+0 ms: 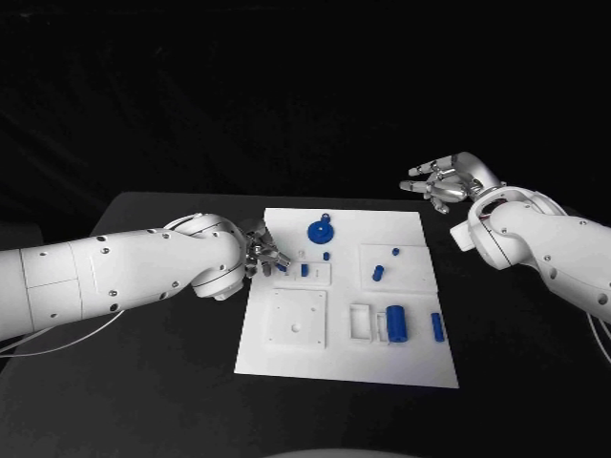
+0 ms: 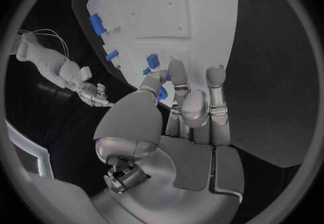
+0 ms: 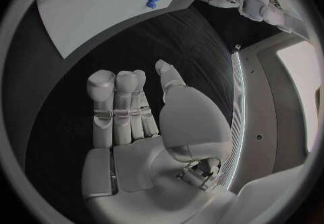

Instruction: Assemble the parts on the task board

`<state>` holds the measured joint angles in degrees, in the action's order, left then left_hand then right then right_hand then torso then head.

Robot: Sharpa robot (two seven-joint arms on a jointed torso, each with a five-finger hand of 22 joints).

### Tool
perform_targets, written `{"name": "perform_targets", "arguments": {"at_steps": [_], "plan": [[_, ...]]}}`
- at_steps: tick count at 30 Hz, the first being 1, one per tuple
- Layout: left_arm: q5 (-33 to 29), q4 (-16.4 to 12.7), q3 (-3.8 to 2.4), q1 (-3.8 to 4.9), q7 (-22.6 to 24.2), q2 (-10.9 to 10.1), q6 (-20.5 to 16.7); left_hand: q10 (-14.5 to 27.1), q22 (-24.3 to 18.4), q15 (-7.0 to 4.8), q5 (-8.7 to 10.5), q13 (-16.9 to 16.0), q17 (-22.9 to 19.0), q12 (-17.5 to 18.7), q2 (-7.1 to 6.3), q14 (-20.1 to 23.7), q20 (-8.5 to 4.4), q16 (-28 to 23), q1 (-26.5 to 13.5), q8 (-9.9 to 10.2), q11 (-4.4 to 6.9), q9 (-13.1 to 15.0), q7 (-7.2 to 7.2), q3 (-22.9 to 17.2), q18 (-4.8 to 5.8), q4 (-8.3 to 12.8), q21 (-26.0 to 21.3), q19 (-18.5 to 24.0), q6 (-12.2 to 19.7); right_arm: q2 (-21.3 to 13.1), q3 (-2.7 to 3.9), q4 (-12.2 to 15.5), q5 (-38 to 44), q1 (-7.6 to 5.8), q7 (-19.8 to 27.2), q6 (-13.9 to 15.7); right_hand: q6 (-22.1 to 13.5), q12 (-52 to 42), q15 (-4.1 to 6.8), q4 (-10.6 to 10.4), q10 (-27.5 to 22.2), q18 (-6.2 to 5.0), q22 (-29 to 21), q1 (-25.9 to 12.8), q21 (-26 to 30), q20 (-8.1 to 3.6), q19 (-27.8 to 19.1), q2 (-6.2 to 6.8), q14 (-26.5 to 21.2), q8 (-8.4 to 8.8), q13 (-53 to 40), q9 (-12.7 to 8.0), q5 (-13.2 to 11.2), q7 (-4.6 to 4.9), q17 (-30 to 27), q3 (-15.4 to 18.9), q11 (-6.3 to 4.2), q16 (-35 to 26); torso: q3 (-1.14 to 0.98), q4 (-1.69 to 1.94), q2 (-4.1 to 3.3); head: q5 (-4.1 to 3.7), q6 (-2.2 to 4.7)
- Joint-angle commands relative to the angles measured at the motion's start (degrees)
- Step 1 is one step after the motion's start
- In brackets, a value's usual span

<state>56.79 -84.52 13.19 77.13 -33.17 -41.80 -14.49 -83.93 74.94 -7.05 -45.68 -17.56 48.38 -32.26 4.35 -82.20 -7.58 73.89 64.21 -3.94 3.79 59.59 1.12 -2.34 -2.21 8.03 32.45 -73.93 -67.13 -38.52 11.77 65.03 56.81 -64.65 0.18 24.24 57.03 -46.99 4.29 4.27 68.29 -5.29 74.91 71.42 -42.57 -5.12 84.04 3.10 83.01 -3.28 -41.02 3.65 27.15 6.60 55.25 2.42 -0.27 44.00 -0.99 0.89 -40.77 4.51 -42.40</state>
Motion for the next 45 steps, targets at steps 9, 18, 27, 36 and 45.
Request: {"name": "perform_targets", "arguments": {"at_steps": [9, 18, 27, 36, 45], "plan": [[0.74, 0.61, 0.1, -0.55, 1.18, 0.92, 0.83, -2.9, 1.04, 0.14, -0.12, 0.05, -0.05, -0.14, 0.26, -0.29, 0.44, 0.15, 0.1, -0.3, 0.35, -0.05, -1.96, -3.44, -1.19, 3.83, 0.2, -0.04, -2.37, 0.11, 0.03, 0.02, -0.02, 0.08, 0.46, -0.74, -0.48, -0.24, 0.13, -0.12, -0.09, -0.96, 0.19, -0.01, 0.06, -0.39, 3.14, 0.09, 0.19, -0.32, 0.11, 0.09, 0.61, -0.12, 0.07, -0.19, -0.05, -0.41, -0.03, 0.02, 0.02, -0.17, -0.25], [1.27, 1.26, 0.09, -0.6, 1.42, 1.35, 1.45, -2.9, 1.02, 0.15, -0.07, 0.12, -0.22, -0.11, 0.29, -0.24, 0.47, 0.09, 0.12, -0.3, 0.34, -0.08, -1.94, -3.4, -1.21, 3.87, 0.2, 0.0, -2.32, 0.05, 0.03, 0.09, -0.02, 0.1, 0.48, -0.73, -0.49, -0.23, 0.13, -0.12, -0.11, -0.97, 0.16, -0.03, 0.1, -0.38, 3.13, 0.11, 0.21, -0.33, 0.13, 0.09, 0.74, -0.12, 0.08, -0.22, -0.06, -0.41, -0.05, 0.0, 0.02, -0.38, -0.31], [1.42, 1.35, 0.08, -0.61, 1.18, 1.36, 3.2, -2.9, 1.01, 0.17, 0.02, 0.21, -0.42, 0.05, 0.32, -0.22, 0.51, 0.0, 0.26, -0.32, 0.31, -0.07, -1.9, -3.33, -1.23, 3.87, 0.13, 0.09, -2.21, 0.0, 0.03, 0.08, -0.02, 0.12, 0.47, -0.79, -0.49, -0.23, 0.13, -0.12, -0.11, -0.97, 0.16, -0.03, 0.1, -0.38, 3.13, 0.11, 0.21, -0.33, 0.13, 0.09, 0.74, -0.12, 0.08, -0.22, -0.06, -0.41, -0.06, 0.06, 0.04, -0.51, -0.4], [1.47, 1.21, 0.08, -0.61, 0.75, 1.29, 5.41, -2.89, 1.01, 0.22, 0.01, 0.24, -0.56, 0.15, 0.32, -0.2, 0.54, -0.07, 0.42, -0.34, 0.29, -0.03, -1.89, -3.32, -1.2, 3.92, 0.06, 0.17, -2.2, 0.0, 0.03, 0.05, -0.02, 0.15, 0.45, -0.84, -0.49, -0.23, 0.13, -0.12, -0.11, -0.97, 0.16, -0.03, 0.1, -0.38, 3.13, 0.11, 0.21, -0.33, 0.13, 0.09, 0.74, -0.12, 0.08, -0.22, -0.06, -0.41, -0.03, 0.05, 0.03, -0.5, -0.48], [1.51, 1.21, 0.08, -0.61, 0.62, 1.26, 6.12, -2.9, 1.02, 0.24, -0.02, 0.25, -0.51, 0.19, 0.31, -0.21, 0.55, -0.05, 0.46, -0.38, 0.29, 0.02, -1.89, -3.32, -1.2, 3.96, 0.05, 0.18, -2.24, 0.03, 0.03, 0.03, -0.02, 0.18, 0.47, -0.87, -0.49, -0.23, 0.13, -0.12, -0.11, -0.97, 0.16, -0.03, 0.1, -0.38, 3.13, 0.11, 0.21, -0.33, 0.13, 0.09, 0.74, -0.12, 0.08, -0.22, -0.06, -0.41, -0.06, 0.05, 0.04, -0.56, -0.58]]}}
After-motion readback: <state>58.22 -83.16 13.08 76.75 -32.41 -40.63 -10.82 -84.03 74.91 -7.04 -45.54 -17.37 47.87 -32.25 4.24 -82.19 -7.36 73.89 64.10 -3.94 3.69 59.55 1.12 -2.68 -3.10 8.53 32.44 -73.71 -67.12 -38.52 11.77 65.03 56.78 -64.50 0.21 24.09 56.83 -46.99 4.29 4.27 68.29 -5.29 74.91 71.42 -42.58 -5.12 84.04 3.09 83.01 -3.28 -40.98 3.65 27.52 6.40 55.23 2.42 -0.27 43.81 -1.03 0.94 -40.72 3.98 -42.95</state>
